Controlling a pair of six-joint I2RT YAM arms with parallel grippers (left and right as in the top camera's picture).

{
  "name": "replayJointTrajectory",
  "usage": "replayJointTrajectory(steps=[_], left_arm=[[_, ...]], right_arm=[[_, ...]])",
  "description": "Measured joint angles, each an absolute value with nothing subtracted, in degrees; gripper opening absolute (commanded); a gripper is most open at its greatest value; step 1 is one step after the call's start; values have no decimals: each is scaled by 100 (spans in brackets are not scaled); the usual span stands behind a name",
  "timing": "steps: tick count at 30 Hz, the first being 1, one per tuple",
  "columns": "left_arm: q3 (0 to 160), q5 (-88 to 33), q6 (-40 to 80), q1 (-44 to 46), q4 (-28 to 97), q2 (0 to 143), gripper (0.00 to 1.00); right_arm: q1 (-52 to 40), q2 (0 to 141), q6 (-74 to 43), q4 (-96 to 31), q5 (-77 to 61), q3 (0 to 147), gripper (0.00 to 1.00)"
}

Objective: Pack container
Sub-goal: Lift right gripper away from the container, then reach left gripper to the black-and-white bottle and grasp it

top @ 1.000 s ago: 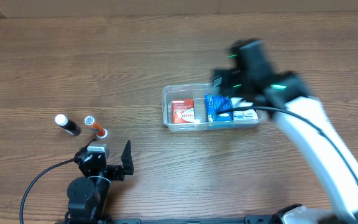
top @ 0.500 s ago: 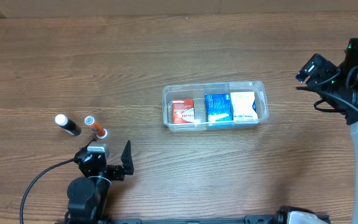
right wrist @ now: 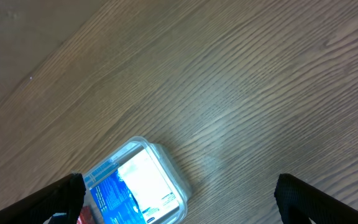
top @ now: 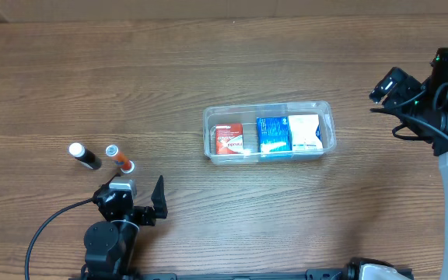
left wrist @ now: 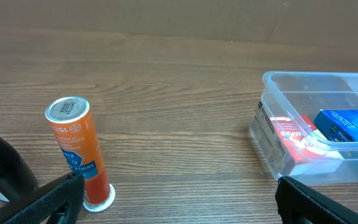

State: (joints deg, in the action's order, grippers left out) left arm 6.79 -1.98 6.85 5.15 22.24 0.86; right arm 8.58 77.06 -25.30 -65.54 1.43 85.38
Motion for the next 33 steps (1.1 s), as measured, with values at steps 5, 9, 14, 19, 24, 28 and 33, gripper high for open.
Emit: replayJointTrajectory(steps=[5, 9, 14, 19, 24, 28, 33], left_arm=[[679, -198, 685, 515, 2224, 86, 100], [679, -198, 685, 515, 2224, 86, 100], [661, -526, 978, 515, 1286, 86, 100], [1551, -596, 1297, 515, 1723, 425, 100], [4654, 178, 1315, 515, 4005, 2543, 100], [6582, 593, 1302, 515, 5118, 4381, 100], [7966, 631, 860, 510, 5940, 6193, 100]], right_arm=[[860, 7706, -2530, -6554, 143, 8538, 100], [858, 7706, -2530, -6554, 143, 8538, 100], [858, 7706, -2532, -6556, 143, 8538, 100], [858, 7706, -2528, -6556, 143, 8538, 100], [858, 7706, -2534, -6554, 141, 8538, 100], [858, 7706, -2545, -6554, 141, 8534, 100], [858, 7706, -2545, -6552, 139, 8530, 100]])
